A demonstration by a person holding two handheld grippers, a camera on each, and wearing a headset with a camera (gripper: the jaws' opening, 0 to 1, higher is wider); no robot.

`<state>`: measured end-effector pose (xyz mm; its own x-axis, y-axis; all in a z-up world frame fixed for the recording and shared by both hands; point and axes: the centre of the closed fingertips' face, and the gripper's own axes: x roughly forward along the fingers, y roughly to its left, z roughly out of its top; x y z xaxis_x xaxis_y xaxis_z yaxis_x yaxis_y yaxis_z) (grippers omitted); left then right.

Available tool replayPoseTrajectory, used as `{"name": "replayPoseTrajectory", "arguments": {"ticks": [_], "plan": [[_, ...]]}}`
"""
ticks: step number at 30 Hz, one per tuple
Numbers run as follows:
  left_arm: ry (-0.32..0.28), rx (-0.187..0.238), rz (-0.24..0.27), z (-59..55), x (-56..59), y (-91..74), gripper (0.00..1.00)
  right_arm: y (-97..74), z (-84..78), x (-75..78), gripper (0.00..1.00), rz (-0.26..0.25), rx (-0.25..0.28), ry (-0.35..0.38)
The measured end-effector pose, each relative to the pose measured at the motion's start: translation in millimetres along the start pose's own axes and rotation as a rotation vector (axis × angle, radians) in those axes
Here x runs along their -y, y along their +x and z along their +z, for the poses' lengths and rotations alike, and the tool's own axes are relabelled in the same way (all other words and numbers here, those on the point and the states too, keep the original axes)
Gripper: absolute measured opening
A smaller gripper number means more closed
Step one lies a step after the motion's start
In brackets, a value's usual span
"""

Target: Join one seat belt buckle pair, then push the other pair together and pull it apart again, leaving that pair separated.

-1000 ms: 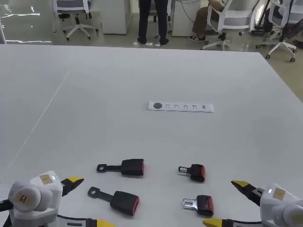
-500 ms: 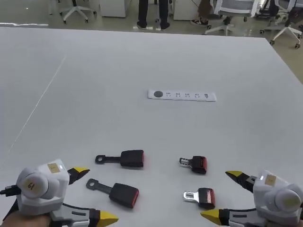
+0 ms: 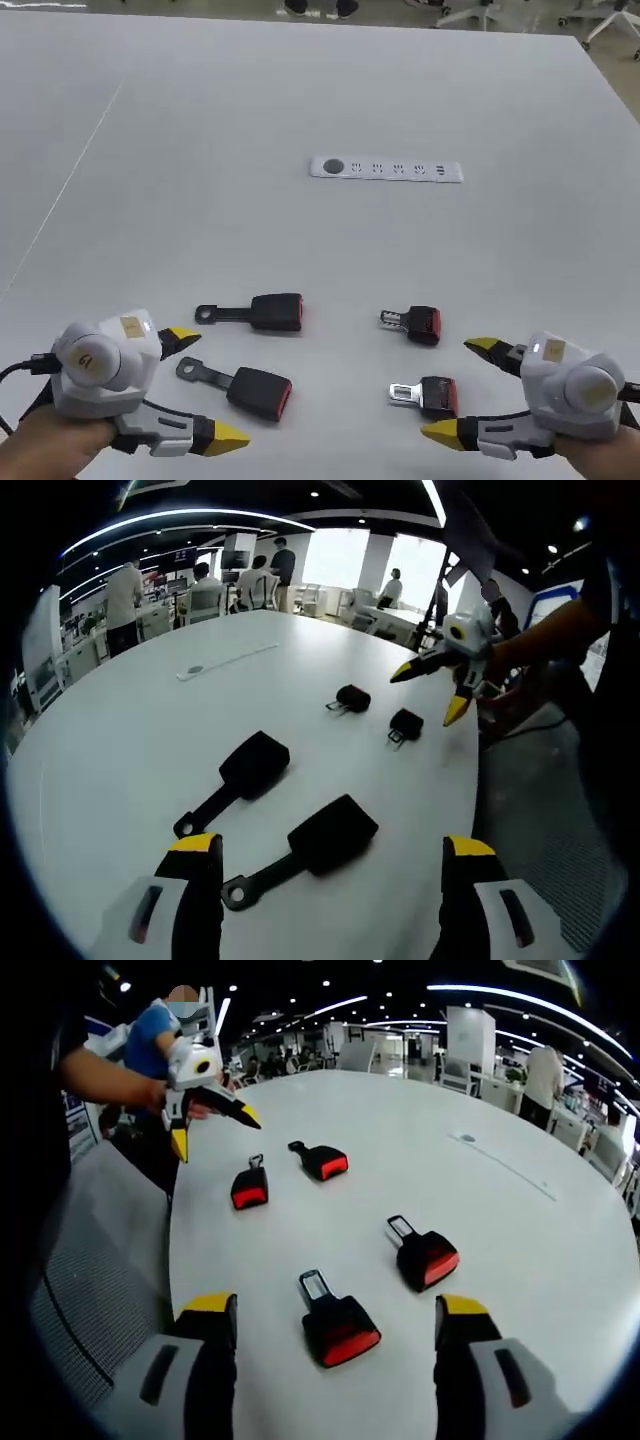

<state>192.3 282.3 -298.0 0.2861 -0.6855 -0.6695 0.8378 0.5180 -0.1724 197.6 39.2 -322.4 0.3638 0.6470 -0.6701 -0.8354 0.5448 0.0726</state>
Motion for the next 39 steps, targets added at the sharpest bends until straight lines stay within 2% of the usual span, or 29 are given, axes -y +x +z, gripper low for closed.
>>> {"name": "replayPoseTrajectory", "arguments": {"ticks": [3, 6, 10, 14, 18, 21, 24, 26, 32, 36, 39], "plan": [[0.015, -0.016, -0.02, -1.3, -1.6, 5.8, 0.89, 4.3, -1.9, -0.5, 0.82, 0.022, -0.018, -0.011], [0.067, -0.047, -0.039, -4.4, -1.6, 11.9, 0.87, 8.8, -5.3, 0.1, 0.81, 0.037, -0.037, -0.025], [0.083, -0.054, -0.066, -3.9, 0.2, 18.8, 0.82, 12.6, -10.8, 0.4, 0.79, 0.054, -0.068, -0.039], [0.123, -0.091, -0.09, -8.7, -0.2, 27.0, 0.79, 14.9, -13.6, -0.9, 0.76, 0.075, -0.087, -0.052], [0.158, -0.109, -0.118, -12.0, -2.0, 35.0, 0.75, 18.4, -28.3, -1.1, 0.73, 0.105, -0.158, -0.097], [0.211, -0.136, -0.135, -17.6, -3.7, 41.3, 0.71, 20.1, -31.6, -0.5, 0.71, 0.113, -0.174, -0.113], [0.268, -0.182, -0.154, -25.8, -3.8, 48.1, 0.69, 21.8, -37.3, -0.4, 0.69, 0.137, -0.2, -0.116], [0.289, -0.186, -0.162, -27.4, -4.1, 54.0, 0.66, 22.8, -41.4, 0.3, 0.67, 0.147, -0.222, -0.115], [0.341, -0.195, -0.195, -26.1, -3.3, 61.5, 0.58, 22.6, -42.8, 1.0, 0.63, 0.165, -0.237, -0.123], [0.374, -0.214, -0.211, -29.5, -5.1, 63.9, 0.53, 23.7, -44.2, 1.8, 0.59, 0.171, -0.252, -0.135], [0.43, -0.245, -0.234, -35.2, -3.8, 64.0, 0.48, 24.7, -42.6, 2.3, 0.58, 0.175, -0.255, -0.147]]}}
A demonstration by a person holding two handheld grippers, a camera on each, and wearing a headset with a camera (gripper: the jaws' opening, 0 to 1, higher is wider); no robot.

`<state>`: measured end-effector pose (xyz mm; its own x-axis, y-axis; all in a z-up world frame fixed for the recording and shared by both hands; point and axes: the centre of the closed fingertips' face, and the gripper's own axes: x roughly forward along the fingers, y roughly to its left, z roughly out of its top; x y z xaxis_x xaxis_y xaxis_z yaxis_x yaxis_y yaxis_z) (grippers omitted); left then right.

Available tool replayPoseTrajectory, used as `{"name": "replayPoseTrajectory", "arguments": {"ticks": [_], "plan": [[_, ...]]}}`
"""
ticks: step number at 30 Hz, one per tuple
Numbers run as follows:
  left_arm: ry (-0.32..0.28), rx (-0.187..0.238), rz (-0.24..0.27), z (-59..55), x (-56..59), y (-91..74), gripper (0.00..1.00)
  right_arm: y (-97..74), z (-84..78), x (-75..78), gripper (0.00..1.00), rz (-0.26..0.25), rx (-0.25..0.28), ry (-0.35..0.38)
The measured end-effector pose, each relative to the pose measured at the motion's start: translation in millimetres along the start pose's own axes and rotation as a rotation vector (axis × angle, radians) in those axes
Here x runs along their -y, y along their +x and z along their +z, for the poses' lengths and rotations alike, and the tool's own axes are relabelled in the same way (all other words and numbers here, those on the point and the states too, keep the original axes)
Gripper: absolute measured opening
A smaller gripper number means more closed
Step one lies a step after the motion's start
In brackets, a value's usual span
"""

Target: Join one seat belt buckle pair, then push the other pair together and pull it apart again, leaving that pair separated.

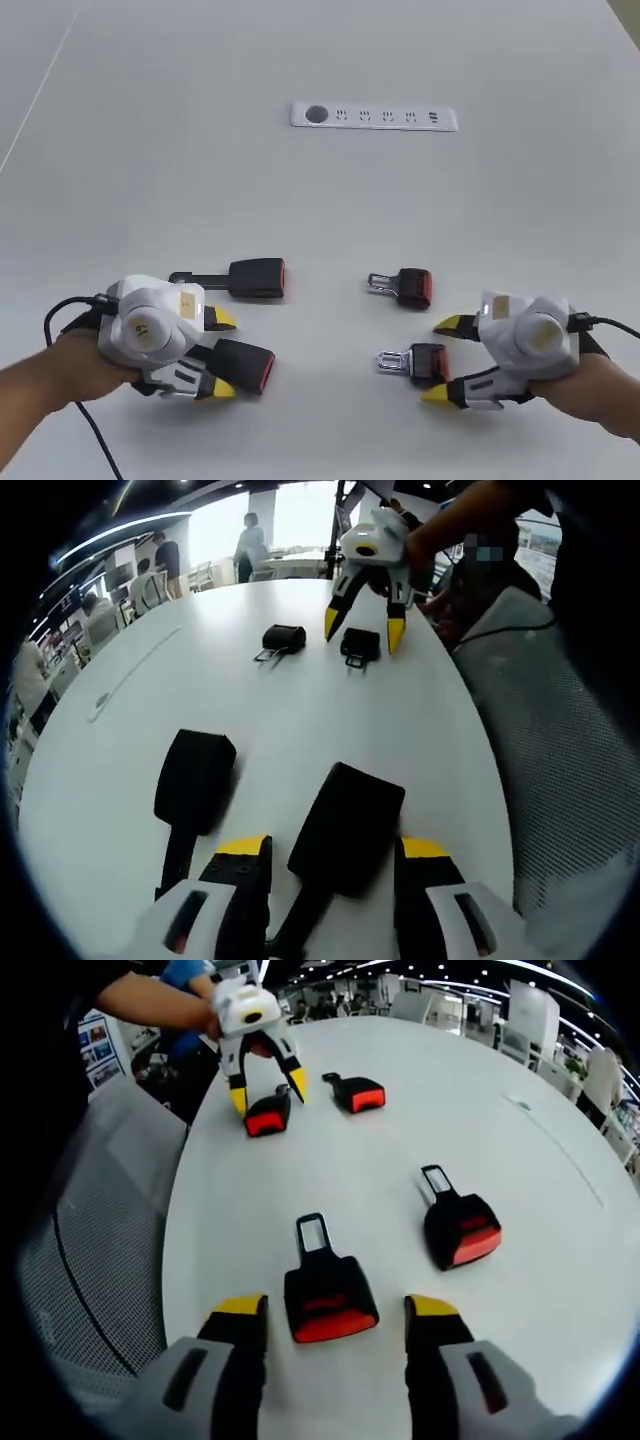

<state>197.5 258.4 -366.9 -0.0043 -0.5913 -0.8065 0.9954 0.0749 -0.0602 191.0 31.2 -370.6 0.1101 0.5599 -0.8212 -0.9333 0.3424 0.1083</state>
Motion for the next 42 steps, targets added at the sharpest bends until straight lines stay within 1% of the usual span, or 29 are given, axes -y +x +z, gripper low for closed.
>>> {"name": "replayPoseTrajectory", "arguments": {"ticks": [3, 4, 5, 6, 8, 10, 11, 12, 13, 14, 16, 19, 23, 26, 28, 33, 42], "plan": [[0.03, -0.023, -0.014, -3.4, 2.6, 1.0, 0.4, -0.4, 0.7, 0.0, 0.53, 0.006, -0.011, -0.014], [0.052, -0.029, 0.001, -4.6, 0.5, 1.5, 0.39, -0.1, 1.5, -0.5, 0.52, 0.007, -0.016, -0.033], [0.069, -0.03, 0.005, -4.7, -0.9, 1.7, 0.38, 0.9, 0.8, -1.1, 0.51, 0.01, -0.023, -0.04], [0.061, -0.033, 0.003, -6.3, -0.5, 2.0, 0.38, 1.8, 0.2, -1.9, 0.51, 0.014, -0.029, -0.047], [0.061, -0.028, 0.004, -5.9, -1.6, 1.8, 0.37, 3.0, -0.2, -1.1, 0.49, 0.007, -0.035, -0.067], [0.059, -0.03, 0.007, -5.3, -1.9, 1.9, 0.37, 2.5, 1.9, -2.2, 0.45, 0.017, -0.038, -0.056], [0.045, -0.028, 0.01, -5.0, -2.3, 1.9, 0.37, 2.3, 2.0, -3.1, 0.41, 0.024, -0.04, -0.056], [0.025, -0.024, 0.014, -4.9, -3.1, 2.0, 0.37, 2.3, 0.9, -3.2, 0.39, 0.024, -0.051, -0.076], [0.017, -0.019, 0.019, -4.4, -3.7, 2.3, 0.37, 2.8, 1.0, -3.1, 0.39, 0.026, -0.054, -0.091], [0.017, -0.019, 0.023, -4.6, -4.0, 2.3, 0.37, 2.9, 1.5, -3.0, 0.39, 0.024, -0.053, -0.081], [0.008, -0.025, 0.035, -3.9, -4.4, 2.8, 0.37, 2.8, 1.3, -2.7, 0.38, 0.024, -0.07, -0.087], [-0.017, -0.025, 0.048, -3.5, -5.4, 3.0, 0.36, 2.6, 1.8, -2.3, 0.37, 0.027, -0.088, -0.103], [-0.034, -0.027, 0.063, -1.9, -5.1, 2.8, 0.36, 2.5, 1.6, -1.8, 0.37, 0.031, -0.111, -0.119], [-0.032, -0.029, 0.073, -3.7, -5.7, 3.4, 0.36, 2.4, 1.8, -1.8, 0.37, 0.033, -0.123, -0.131], [-0.047, -0.029, 0.081, -3.8, -6.1, 3.6, 0.36, 2.5, 1.9, -1.6, 0.36, 0.035, -0.131, -0.139], [-0.055, -0.033, 0.088, -3.0, -6.1, 3.6, 0.35, 2.5, 2.2, -2.0, 0.36, 0.039, -0.143, -0.145], [-0.06, -0.046, 0.097, -3.5, -6.0, 3.5, 0.35, 6.9, 8.0, -5.1, 0.36, 0.043, -0.143, -0.149]]}}
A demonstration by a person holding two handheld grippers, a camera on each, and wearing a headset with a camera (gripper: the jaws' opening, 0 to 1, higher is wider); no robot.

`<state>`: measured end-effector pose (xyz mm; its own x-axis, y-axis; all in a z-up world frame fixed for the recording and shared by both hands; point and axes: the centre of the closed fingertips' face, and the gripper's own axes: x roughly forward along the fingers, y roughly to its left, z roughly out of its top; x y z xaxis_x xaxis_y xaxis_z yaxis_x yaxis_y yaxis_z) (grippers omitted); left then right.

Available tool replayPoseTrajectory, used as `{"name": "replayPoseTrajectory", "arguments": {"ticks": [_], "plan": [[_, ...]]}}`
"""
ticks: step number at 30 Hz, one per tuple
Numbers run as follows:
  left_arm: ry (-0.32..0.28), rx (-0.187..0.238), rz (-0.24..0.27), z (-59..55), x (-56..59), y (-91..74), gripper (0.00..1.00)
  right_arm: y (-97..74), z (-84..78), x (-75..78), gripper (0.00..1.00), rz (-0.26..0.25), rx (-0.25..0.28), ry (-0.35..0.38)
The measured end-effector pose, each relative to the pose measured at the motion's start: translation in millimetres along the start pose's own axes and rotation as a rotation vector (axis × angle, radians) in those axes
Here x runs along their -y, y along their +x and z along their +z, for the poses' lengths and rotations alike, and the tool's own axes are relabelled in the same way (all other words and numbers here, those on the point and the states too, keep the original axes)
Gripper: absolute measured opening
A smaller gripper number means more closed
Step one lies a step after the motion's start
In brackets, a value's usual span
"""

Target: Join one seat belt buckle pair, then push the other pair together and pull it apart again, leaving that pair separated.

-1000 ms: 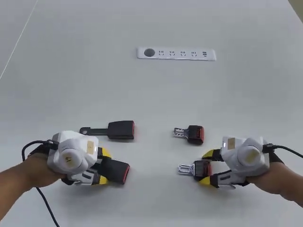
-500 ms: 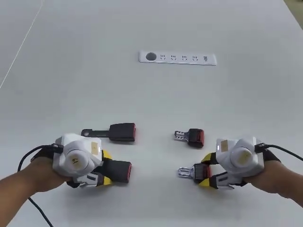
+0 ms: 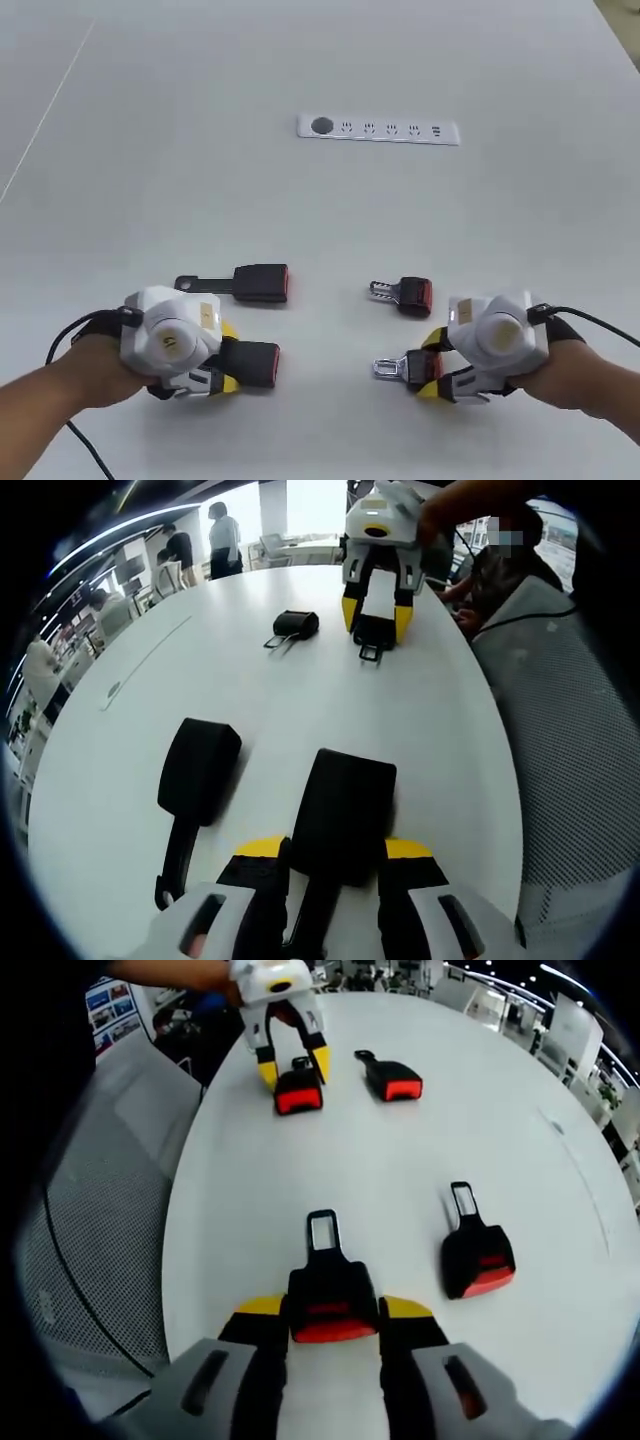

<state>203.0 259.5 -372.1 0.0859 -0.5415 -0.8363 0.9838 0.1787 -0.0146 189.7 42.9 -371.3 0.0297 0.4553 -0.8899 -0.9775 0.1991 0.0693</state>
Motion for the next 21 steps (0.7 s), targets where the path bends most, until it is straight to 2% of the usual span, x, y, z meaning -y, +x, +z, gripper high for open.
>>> {"name": "replayPoseTrajectory", "arguments": {"ticks": [12, 21], "plan": [[-0.018, -0.009, 0.013, 0.7, 0.0, -0.1, 0.35, 6.7, 11.9, -3.6, 0.35, 0.01, 0.025, 0.0], [-0.017, -0.013, 0.014, -0.2, -1.0, 0.8, 0.35, 14.8, 27.7, -4.3, 0.35, 0.011, 0.046, -0.013]]}}
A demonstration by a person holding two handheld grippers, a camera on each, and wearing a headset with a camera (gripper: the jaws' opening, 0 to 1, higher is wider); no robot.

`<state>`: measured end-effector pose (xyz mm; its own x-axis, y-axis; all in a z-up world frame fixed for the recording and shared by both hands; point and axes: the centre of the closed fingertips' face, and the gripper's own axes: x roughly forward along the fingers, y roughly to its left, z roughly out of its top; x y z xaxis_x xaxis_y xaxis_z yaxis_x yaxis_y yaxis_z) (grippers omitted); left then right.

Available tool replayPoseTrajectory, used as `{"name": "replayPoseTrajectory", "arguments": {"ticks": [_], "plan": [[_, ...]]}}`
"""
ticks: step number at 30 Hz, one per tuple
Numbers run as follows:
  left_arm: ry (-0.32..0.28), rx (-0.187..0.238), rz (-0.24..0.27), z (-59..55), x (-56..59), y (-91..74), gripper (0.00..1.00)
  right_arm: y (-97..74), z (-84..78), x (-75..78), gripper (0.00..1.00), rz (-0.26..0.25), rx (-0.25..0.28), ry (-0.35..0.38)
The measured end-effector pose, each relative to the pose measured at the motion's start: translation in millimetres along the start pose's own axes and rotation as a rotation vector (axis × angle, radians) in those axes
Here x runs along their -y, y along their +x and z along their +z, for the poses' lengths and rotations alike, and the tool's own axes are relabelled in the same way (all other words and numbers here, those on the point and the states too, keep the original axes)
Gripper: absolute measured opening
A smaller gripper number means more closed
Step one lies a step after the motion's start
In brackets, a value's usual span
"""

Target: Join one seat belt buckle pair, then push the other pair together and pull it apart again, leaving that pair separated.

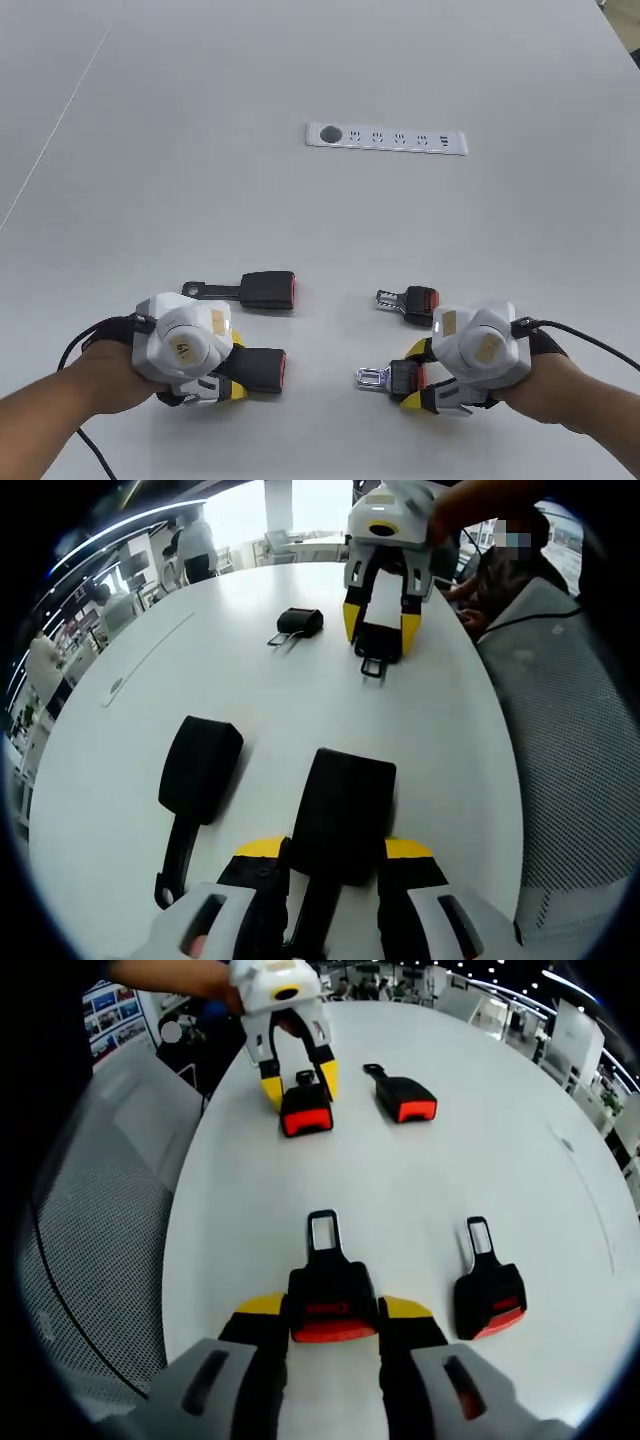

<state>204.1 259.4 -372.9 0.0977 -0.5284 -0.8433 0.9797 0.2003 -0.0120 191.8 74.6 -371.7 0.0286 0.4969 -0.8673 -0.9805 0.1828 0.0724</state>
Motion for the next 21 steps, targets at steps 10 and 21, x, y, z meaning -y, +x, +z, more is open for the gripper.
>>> {"name": "replayPoseTrajectory", "arguments": {"ticks": [10, 21], "plan": [[0.003, -0.005, 0.0, -0.1, -0.3, 0.5, 0.35, 10.9, 18.8, -1.0, 0.35, 0.004, 0.023, -0.015], [0.003, -0.01, 0.0, -0.5, -0.1, 0.5, 0.35, 26.1, 44.7, -4.9, 0.35, 0.018, 0.05, -0.036]]}}
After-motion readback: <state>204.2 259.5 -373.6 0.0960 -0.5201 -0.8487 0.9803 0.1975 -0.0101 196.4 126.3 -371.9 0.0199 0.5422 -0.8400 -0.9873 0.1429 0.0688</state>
